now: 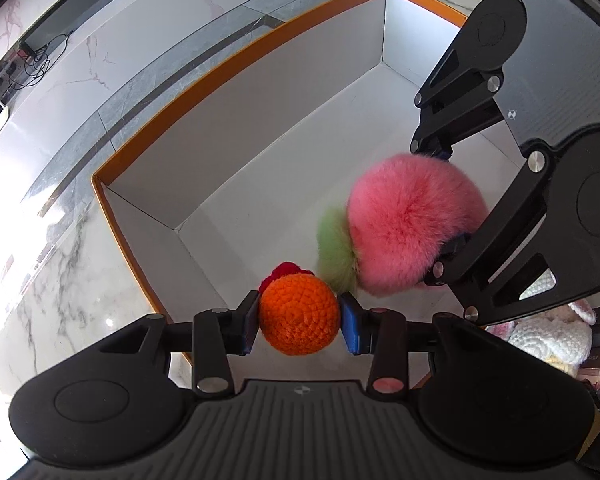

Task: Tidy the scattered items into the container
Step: 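Carry both items over the orange box and open the right tool to drop the pom-pom, then open the left tool to drop the orange ball into the box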

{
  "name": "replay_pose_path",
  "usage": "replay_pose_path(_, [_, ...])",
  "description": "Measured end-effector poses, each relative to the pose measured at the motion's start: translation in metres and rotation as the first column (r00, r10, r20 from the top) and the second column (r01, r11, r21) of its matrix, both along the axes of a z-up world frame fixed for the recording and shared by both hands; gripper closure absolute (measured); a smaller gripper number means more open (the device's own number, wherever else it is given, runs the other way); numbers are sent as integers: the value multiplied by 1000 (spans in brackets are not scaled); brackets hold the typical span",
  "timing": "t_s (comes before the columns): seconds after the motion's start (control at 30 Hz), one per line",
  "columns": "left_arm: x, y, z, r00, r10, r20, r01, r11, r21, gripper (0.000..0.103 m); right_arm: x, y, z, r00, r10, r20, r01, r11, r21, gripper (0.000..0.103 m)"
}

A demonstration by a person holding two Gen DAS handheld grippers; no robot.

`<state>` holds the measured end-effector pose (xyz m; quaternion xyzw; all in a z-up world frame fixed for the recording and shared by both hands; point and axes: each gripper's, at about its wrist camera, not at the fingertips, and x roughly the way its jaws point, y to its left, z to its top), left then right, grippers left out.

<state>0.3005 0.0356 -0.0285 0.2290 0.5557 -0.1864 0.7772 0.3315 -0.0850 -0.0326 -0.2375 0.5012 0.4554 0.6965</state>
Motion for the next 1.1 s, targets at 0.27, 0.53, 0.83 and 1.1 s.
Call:
replay_pose_path(0.27, [1, 9, -2, 1000, 17, -11, -17, 1000, 12, 56, -8, 7, -3, 1000, 11, -27, -11, 1000, 13, 56])
replay_pose_path(0.53, [6, 8, 2, 1000, 9, -21, -8, 1000, 20, 55, -19, 13, -4, 1000, 12, -26, -12, 1000, 12, 56])
replay_pose_path(0.83, [10, 5, 7, 999, 19, -31, -18, 999, 35, 51, -30, 18, -5, 999, -12, -43, 12, 1000, -7, 54])
replay_pose_path(1.1, [14, 0, 14, 999, 32, -21, -31, 998, 49, 49, -36, 27, -7, 995, -28, -98, 25, 999, -32, 56])
